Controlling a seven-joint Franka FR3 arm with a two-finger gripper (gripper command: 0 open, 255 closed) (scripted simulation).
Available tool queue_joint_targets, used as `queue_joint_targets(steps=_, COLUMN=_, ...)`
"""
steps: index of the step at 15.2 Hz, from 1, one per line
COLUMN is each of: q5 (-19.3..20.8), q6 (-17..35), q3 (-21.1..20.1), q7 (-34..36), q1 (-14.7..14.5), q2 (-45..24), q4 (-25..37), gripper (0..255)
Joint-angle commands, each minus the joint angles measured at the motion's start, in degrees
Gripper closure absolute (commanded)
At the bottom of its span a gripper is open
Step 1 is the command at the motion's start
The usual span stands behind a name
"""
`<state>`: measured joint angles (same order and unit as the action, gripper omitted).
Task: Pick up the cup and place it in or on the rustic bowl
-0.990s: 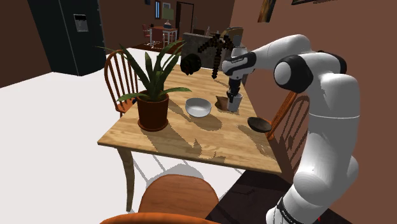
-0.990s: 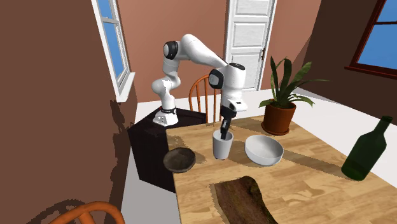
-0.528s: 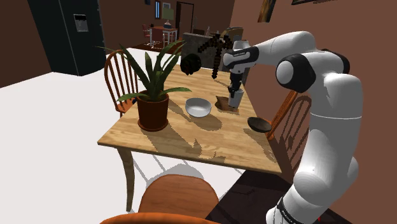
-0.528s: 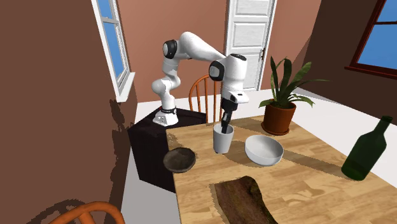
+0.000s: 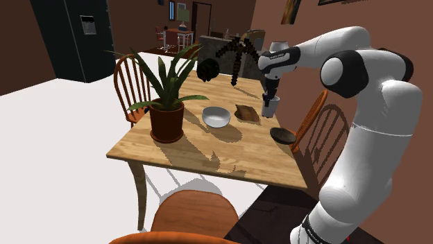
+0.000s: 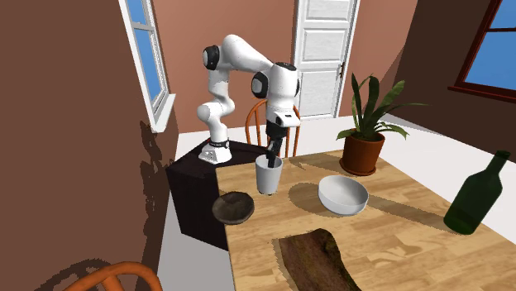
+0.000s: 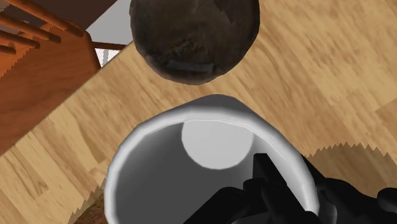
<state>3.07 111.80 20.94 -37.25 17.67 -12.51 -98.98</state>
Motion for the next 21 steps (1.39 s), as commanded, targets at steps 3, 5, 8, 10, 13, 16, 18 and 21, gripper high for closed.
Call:
queue_joint_targets(steps=3, q5=2.1, q6=1.1, q3=1.8, q7=-2.7, q1=1.4, q2=6.3, q4=-6.7, gripper=255)
queue_joint_targets(steps=5, q5=3.1, q6=1.5, q3=2.7, q7=-4.3, q1=2.3, q2=8.9, q4=-9.3, gripper=255)
queue_joint_targets(steps=8, q5=4.6, q6=1.7, q3=4.2, q7=-6.7, q1=3.7, q2=12.6, q4=-12.5, gripper=255)
queue_joint_targets(steps=10, q5=5.3, q6=1.7, q3=4.9, q7=-8.0, q1=4.5, q2=14.3, q4=-13.9, gripper=255)
queue_joint_targets(steps=13, q5=5.2, q6=4.0, q3=5.0, q7=-7.9, q1=4.6, q2=13.7, q4=-15.7, gripper=255)
queue_joint_targets(steps=16, q5=5.0, q6=6.2, q3=5.1, q7=-7.8, q1=4.7, q2=13.0, q4=-17.3, gripper=255)
queue_joint_targets(steps=18, q5=4.9, q6=7.7, q3=5.2, q7=-7.8, q1=4.7, q2=12.5, q4=-18.3, gripper=255)
queue_joint_targets(steps=21, q5=4.6, q6=10.0, q3=5.3, q7=-7.8, q1=4.8, q2=11.6, q4=-19.8, gripper=255)
